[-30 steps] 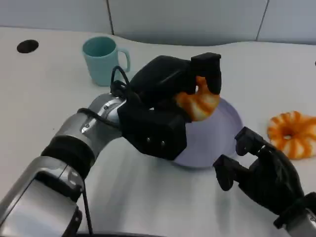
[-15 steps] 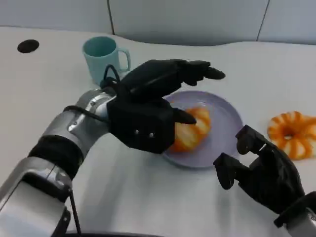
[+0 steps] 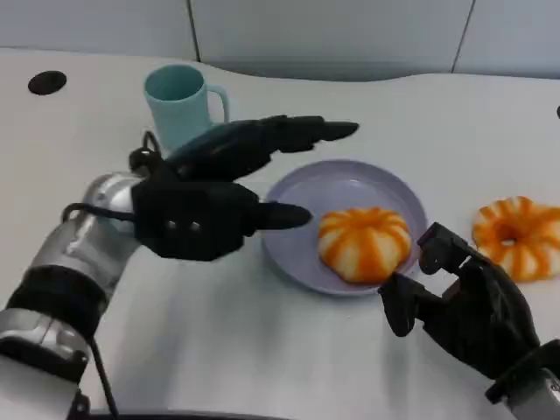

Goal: Grasp the bread from the table and place it into the plate.

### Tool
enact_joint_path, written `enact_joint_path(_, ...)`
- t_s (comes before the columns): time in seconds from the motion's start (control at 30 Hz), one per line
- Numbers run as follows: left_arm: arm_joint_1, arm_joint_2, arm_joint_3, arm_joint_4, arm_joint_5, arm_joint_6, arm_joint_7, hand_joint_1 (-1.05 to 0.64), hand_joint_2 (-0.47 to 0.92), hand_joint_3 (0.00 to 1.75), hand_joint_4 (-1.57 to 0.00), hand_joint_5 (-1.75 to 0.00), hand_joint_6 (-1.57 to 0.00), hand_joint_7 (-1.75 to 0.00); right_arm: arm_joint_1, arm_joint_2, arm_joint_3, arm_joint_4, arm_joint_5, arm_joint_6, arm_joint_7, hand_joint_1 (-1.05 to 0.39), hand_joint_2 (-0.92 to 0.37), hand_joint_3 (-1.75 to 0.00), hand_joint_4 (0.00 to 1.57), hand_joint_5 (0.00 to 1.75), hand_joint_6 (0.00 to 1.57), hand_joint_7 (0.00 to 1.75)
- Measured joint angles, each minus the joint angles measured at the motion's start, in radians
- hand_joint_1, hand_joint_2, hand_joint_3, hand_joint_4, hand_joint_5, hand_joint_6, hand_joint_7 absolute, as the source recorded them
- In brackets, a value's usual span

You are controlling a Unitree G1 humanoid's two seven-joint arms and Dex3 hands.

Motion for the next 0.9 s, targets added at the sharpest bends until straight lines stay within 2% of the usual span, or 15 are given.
enact_joint_path(0.13,0.057,0.006,0.128,0.025,-0.227,0.075,-0.191,-1.05,0.92,0.79,0.0,0.0,0.0,0.0,0.0,0.0,-0.003,0.0,0.002,0.001,0.0,-0.36,-0.87,-0.01,0.87,1.75,0.63,1.75)
enact_joint_path(0.23,0.096,0.006,0.216,0.035,-0.37,0.224,-0.33,-1.05,0.92,0.83,0.0,0.0,0.0,0.0,0.0,-0.003,-0.006,0.0,0.007,0.002,0.0,-0.37,-0.88,-0.01,0.88,1.75,0.63,1.75)
enact_joint_path(0.33,0.141,0.004,0.325,0.027,-0.531,0.44,-0.458,-1.05,0.92,0.88,0.0,0.0,0.0,0.0,-0.002,-0.011,-0.005,0.001,0.007,0.006,0.0,-0.38,-0.88,-0.01,0.88,1.75,0.62,1.75)
enact_joint_path(0.47,0.213,0.0,0.408,0.01,-0.635,0.645,-0.535,-1.05,0.92,0.86,0.0,0.0,0.0,0.0,-0.003,-0.033,-0.011,0.008,0.007,0.008,0.003,-0.38,-0.88,-0.01,0.87,1.75,0.61,1.75)
enact_joint_path(0.57,0.23,-0.003,0.443,0.014,-0.68,0.767,-0.616,-0.97,0.92,0.79,-0.06,-0.03,-0.2,-0.1,-0.003,-0.037,-0.012,0.036,0.009,0.005,0.025,-0.38,-0.89,-0.01,0.87,1.75,0.61,1.75)
enact_joint_path(0.6,0.231,-0.004,0.452,0.017,-0.683,0.795,-0.634,-0.93,0.92,0.74,-0.15,-0.23,-0.3,-0.29,-0.003,-0.037,-0.013,0.044,0.009,0.003,0.03,-0.38,-0.89,-0.01,0.86,1.75,0.61,1.75)
enact_joint_path(0.63,0.23,-0.006,0.461,0.023,-0.694,0.825,-0.649,-0.91,0.92,0.71,-0.08,-0.57,-0.26,-0.58,-0.002,-0.037,-0.014,0.047,0.009,-0.001,0.033,-0.38,-0.89,-0.01,0.86,1.75,0.61,1.75)
enact_joint_path(0.67,0.228,-0.007,0.471,0.03,-0.707,0.861,-0.665,-0.86,0.92,0.66,-0.04,-1.18,-0.12,-1.21,-0.002,-0.037,-0.015,0.047,0.009,-0.009,0.036,-0.38,-0.88,-0.01,0.87,1.75,0.61,1.75)
enact_joint_path(0.7,0.223,-0.007,0.48,0.046,-0.718,0.902,-0.679,-0.83,0.92,0.63,-0.08,-1.46,-0.12,-1.47,-0.001,-0.037,-0.017,0.047,0.008,-0.016,0.037,-0.39,-0.88,-0.01,0.87,1.75,0.62,1.75)
enact_joint_path(0.73,0.216,-0.007,0.489,0.063,-0.722,0.949,-0.687,-0.68,0.92,0.53,-0.44,-1.63,-0.31,-1.63,0.0,-0.038,-0.02,0.047,0.008,-0.019,0.037,-0.39,-0.89,-0.01,0.87,1.75,0.62,1.75)
enact_joint_path(0.77,0.206,-0.007,0.5,0.085,-0.729,1.003,-0.689,-0.58,0.92,0.52,-0.67,-1.69,-0.42,-1.69,0.001,-0.038,-0.022,0.047,0.008,-0.021,0.037,-0.39,-0.89,-0.01,0.87,1.75,0.63,1.75)
enact_joint_path(0.8,0.195,-0.007,0.511,0.107,-0.738,1.064,-0.684,-0.49,0.91,0.59,-0.87,-1.72,-0.52,-1.72,0.002,-0.039,-0.023,0.047,0.008,-0.024,0.037,-0.39,-0.89,-0.01,0.87,1.75,0.63,1.75)
enact_joint_path(0.83,0.189,-0.007,0.52,0.123,-0.74,1.108,-0.671,-0.44,0.91,0.63,-0.98,-1.73,-0.57,-1.73,0.004,-0.041,-0.025,0.047,0.008,-0.027,0.037,-0.39,-0.89,-0.01,0.87,1.75,0.63,1.75)
enact_joint_path(0.87,0.185,-0.008,0.525,0.133,-0.74,1.137,-0.652,-0.29,0.8,0.95,-1.21,-1.74,-0.77,-1.74,0.005,-0.041,-0.027,0.047,0.008,-0.028,0.037,-0.39,-0.89,-0.01,0.87,1.75,0.62,1.75)
enact_joint_path(0.9,0.185,-0.012,0.531,0.135,-0.738,1.145,-0.637,-0.23,0.73,1.1,-1.32,-1.74,-0.86,-1.74,0.007,-0.042,-0.029,0.045,0.009,-0.027,0.037,-0.39,-0.89,-0.01,0.87,1.75,0.62,1.75)
